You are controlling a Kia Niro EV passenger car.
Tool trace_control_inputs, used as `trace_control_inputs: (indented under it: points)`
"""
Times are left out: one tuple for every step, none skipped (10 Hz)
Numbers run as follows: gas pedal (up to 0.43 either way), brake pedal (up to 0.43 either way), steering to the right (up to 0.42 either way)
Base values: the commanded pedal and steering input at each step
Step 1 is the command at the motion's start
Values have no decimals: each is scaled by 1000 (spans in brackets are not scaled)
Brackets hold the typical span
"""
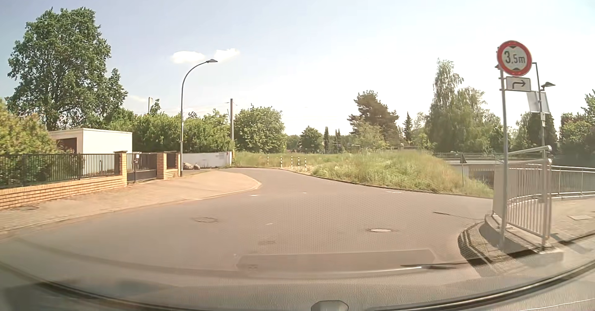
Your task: Follow the waypoints while adhering to traffic rules and regulations
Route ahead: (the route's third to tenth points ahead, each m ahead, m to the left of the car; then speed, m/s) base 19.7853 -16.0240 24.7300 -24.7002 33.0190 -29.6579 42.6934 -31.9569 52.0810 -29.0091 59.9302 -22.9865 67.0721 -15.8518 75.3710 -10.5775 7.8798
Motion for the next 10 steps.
trace_control_inputs:
  points:
    - [0, 195, 115]
    - [0, 201, 139]
    - [0, 207, 163]
    - [0, 207, 186]
    - [0, 195, 198]
    - [0, 171, 203]
    - [0, 152, 204]
    - [0, 146, 209]
    - [0, 146, 225]
    - [0, 146, 243]
